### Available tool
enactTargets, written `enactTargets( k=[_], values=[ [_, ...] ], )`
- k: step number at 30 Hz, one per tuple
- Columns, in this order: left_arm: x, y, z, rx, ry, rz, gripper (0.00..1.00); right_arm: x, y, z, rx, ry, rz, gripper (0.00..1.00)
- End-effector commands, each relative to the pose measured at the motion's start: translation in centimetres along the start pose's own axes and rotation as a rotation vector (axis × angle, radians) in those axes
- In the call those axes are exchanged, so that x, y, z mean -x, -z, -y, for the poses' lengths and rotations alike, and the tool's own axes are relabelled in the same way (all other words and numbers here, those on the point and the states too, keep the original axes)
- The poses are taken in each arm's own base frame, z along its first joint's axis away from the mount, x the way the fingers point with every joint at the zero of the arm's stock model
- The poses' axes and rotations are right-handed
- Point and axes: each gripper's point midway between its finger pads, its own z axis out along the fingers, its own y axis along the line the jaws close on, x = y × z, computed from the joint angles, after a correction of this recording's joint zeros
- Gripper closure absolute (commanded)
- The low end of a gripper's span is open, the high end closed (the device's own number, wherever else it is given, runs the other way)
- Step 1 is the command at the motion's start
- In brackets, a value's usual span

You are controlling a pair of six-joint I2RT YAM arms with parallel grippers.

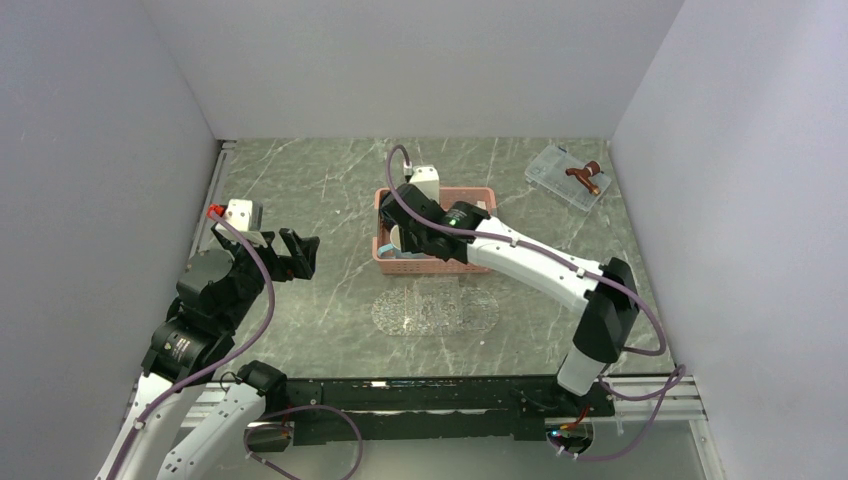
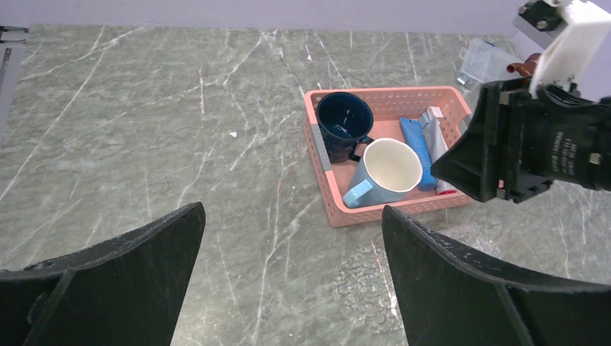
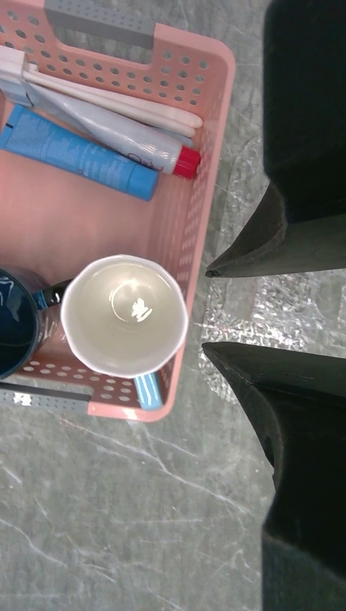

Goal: Prepare toiletry sets of a toothbrush and toothpaste on the tray

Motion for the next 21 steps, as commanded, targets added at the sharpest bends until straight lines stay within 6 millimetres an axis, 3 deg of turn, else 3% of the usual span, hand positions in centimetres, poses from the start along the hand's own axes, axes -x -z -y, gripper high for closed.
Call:
enactTargets(
  k=[1, 8, 21],
  values=[
    [0.6, -0.2, -0.1, 0.011, 0.004, 0.021, 0.01, 2.2, -1.0, -0.1, 0.015, 0.005, 0.021, 0.59],
    [0.6, -0.2, -0.1, 0.007, 0.003, 0.017, 0.01, 2.3, -3.3, 0.5, -0.028, 0.018, -0.008, 0.58],
    [0.4, -0.4, 0.1, -0.001, 0.003, 0.005, 0.01, 5.3, -7.8, 1.1, -0.046, -0.024, -0.012, 0.52]
  ],
)
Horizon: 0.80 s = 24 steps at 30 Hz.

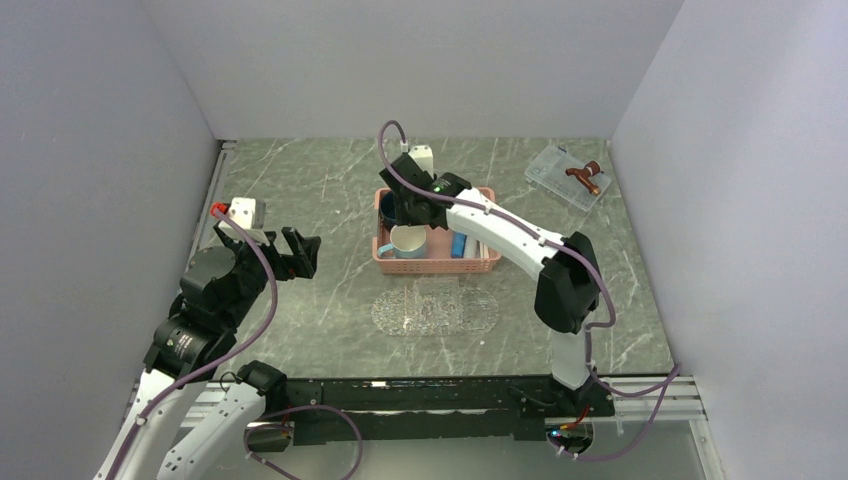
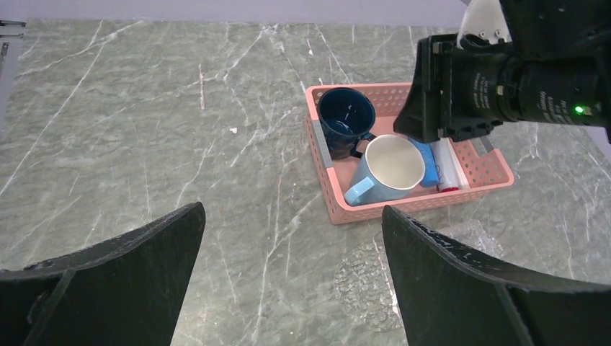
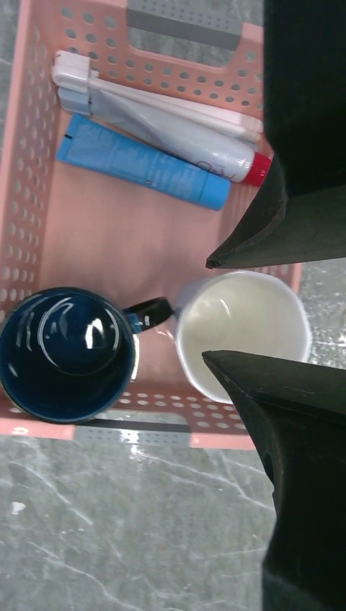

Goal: Prepare toiletry sets of a toothbrush and toothpaste on the tray

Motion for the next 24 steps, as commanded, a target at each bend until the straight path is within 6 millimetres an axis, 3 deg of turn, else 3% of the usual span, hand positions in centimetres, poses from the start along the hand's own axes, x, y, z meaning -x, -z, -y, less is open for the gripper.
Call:
enactTargets(
  k=[1, 5, 9, 24],
  values=[
    [0.7, -0.1, 0.1, -0.003, 0.006, 0.02, 0.01, 2.5, -1.2, -0.1, 0.015, -0.015, 0.027, 0.52],
    [0.6, -0.1, 0.2, -0.006, 0.006, 0.017, 0.01, 3.5, -3.1, 0.1, 0.015, -0.021, 0.016, 0.51],
    [0.7, 0.0, 0.2, -0.007, 0.005, 0.019, 0.01, 3.3, -5.2, 0.1, 0.007, -0.007, -0.013, 0.51],
    [0.7, 0.0, -0.1, 0.011, 0.004, 0.018, 0.01, 3.5, -9.8, 0.2, 0.039, -0.026, -0.035, 0.5]
  ],
)
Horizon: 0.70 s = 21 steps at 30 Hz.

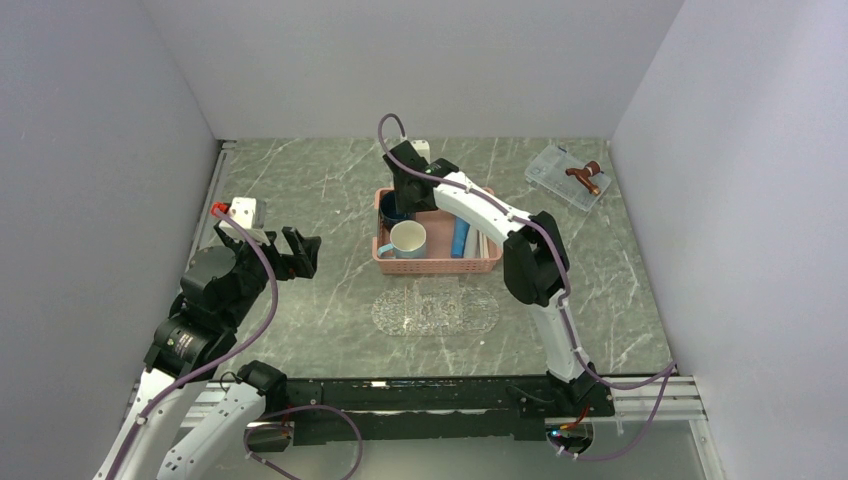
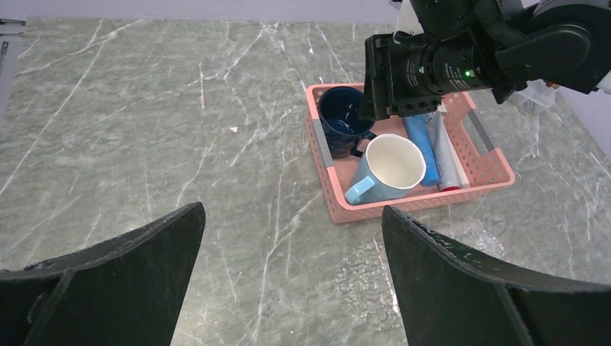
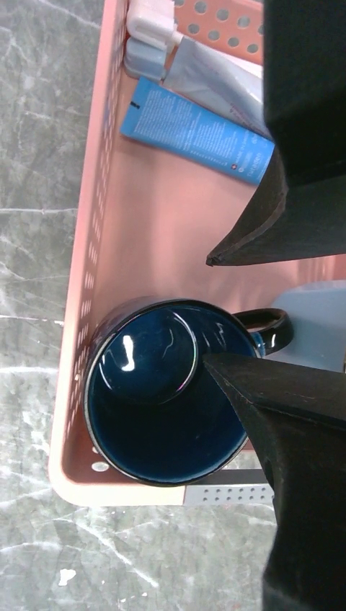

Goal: Prepare toiletry sets of a toothbrush and toothpaste on the tray

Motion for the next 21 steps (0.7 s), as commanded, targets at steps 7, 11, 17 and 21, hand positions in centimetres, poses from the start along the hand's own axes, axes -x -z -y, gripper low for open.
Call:
enactTargets(
  k=[7, 11, 17, 21],
  values=[
    [0.7, -0.1, -0.2, 0.018, 0.0, 0.014, 0.01, 3.0, -1.8, -0.7, 0.049, -0.001, 0.041, 0.54],
    [0.6, -0.2, -0.3, 0.022, -0.001, 0.01, 0.01, 3.1, -2.3, -0.6, 0.049, 0.003, 0.04, 0.6],
    [0.7, -0.2, -0.4, 0.026, -0.001, 0.012, 0.01, 3.0, -2.7, -0.6, 0.051, 0.015, 0.032, 0.72],
    [0.6, -0.2, -0.4, 0.026, -0.001, 0.008, 0.01, 3.0, -2.6, -0.5, 0.051, 0.023, 0.034, 0.89]
  ],
)
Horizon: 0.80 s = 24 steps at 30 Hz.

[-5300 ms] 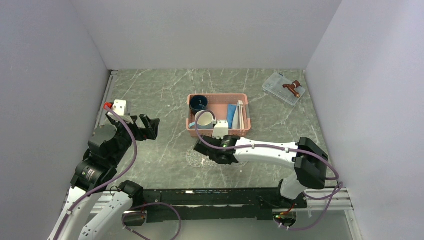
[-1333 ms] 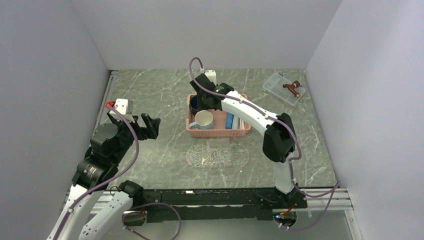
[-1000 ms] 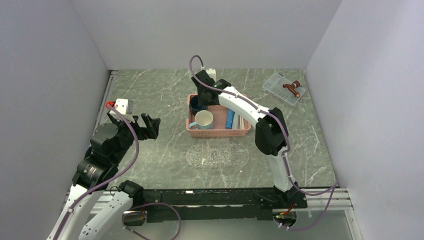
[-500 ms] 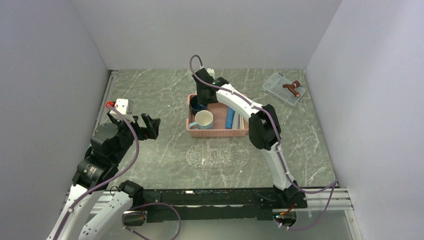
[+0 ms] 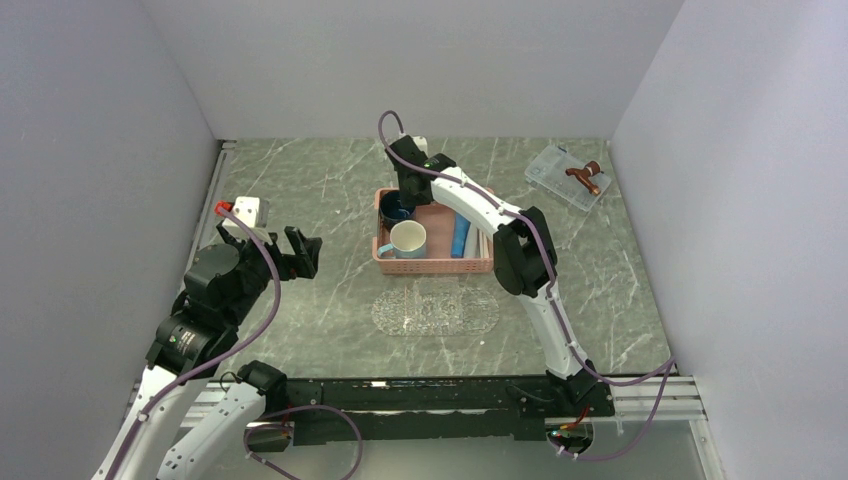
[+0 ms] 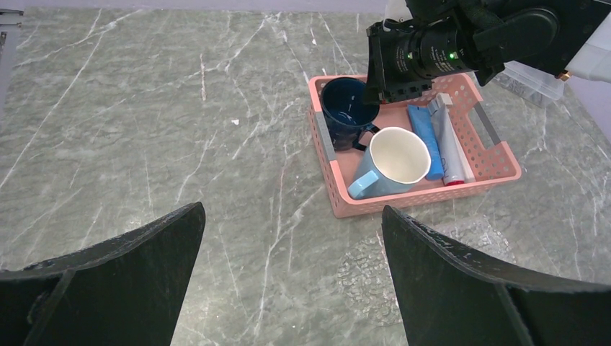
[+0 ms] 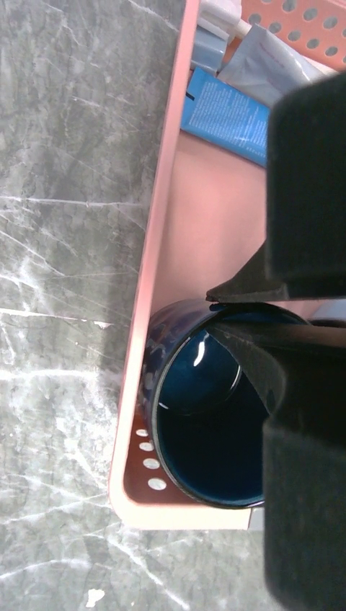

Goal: Prepare toiletry sets of a toothbrush and toothpaste on the tray

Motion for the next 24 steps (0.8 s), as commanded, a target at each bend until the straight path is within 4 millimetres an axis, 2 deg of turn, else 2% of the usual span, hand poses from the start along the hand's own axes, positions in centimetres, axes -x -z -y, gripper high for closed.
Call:
enactTargets(
  k=[1, 4, 9, 18, 24],
  values=[
    [1.1, 0.0, -0.3, 0.019, 0.002, 0.034, 0.01, 2.1, 0.8, -0.5, 0.027, -0.001, 0.049, 0.92],
    [1.1, 0.0, -0.3, 0.02, 0.003, 0.032, 0.01, 2.4, 1.2, -0.6, 0.031, 0.004, 0.059, 1.0],
    [1.1, 0.0, -0.3, 0.021, 0.003, 0.032, 0.01, 3.4, 2.2, -0.4, 0.032, 0.0, 0.087, 1.0],
    [1.0, -0.1, -0.3, 0.023, 0.001, 0.028, 0.01, 6.6, 7.0, 0.3, 0.041, -0.036, 0.208, 1.0],
    [1.0, -0.2, -0.3, 0.024, 0.001, 0.026, 0.01, 8.2, 9.4, 0.8, 0.041, -0.05, 0.262, 1.0]
  ],
)
